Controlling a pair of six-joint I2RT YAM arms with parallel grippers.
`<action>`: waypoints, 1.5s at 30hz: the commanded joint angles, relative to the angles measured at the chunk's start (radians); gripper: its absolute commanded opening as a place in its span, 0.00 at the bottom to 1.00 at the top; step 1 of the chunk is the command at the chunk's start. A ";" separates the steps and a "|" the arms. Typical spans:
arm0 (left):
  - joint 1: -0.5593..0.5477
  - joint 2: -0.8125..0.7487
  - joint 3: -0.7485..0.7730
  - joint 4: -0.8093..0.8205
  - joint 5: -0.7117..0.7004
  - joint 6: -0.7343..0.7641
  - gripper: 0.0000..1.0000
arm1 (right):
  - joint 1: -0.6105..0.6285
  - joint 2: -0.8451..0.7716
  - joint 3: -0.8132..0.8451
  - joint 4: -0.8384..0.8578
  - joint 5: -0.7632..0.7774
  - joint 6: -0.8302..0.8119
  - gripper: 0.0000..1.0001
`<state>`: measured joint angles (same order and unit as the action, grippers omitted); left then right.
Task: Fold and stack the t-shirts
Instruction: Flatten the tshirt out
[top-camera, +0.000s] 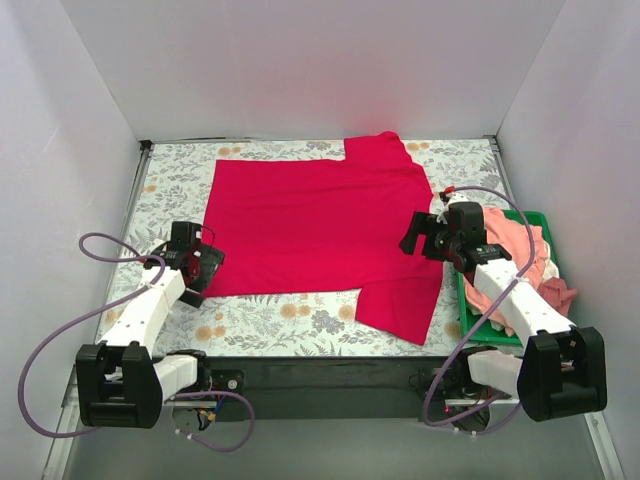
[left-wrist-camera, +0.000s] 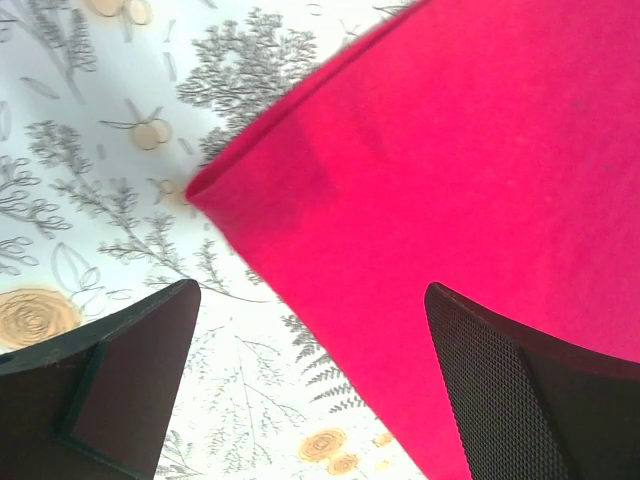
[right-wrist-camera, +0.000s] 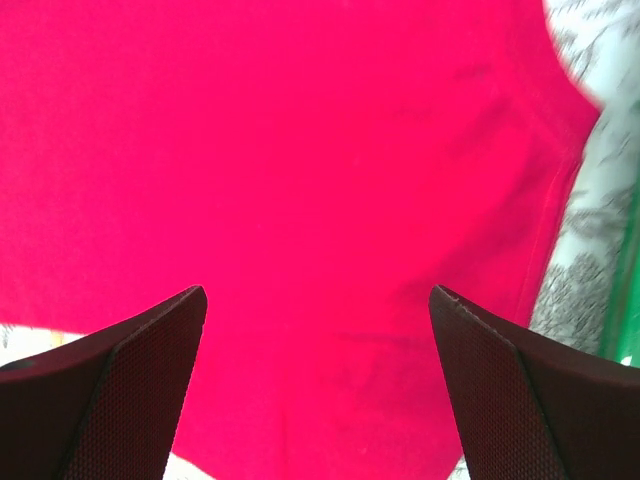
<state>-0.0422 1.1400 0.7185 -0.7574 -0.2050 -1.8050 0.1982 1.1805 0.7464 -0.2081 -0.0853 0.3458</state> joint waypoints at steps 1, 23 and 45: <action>0.007 -0.034 -0.017 -0.022 -0.071 -0.040 0.95 | -0.002 -0.074 -0.047 0.087 -0.060 0.033 0.98; 0.041 0.184 -0.102 0.132 -0.082 -0.025 0.17 | -0.009 -0.208 -0.142 0.015 -0.068 0.009 0.98; 0.041 0.084 -0.116 0.136 -0.065 -0.027 0.00 | 0.366 -0.306 -0.257 -0.379 0.050 0.237 0.91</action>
<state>-0.0067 1.2808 0.6159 -0.5991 -0.2493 -1.8088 0.4774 0.8711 0.5293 -0.4782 -0.1204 0.4423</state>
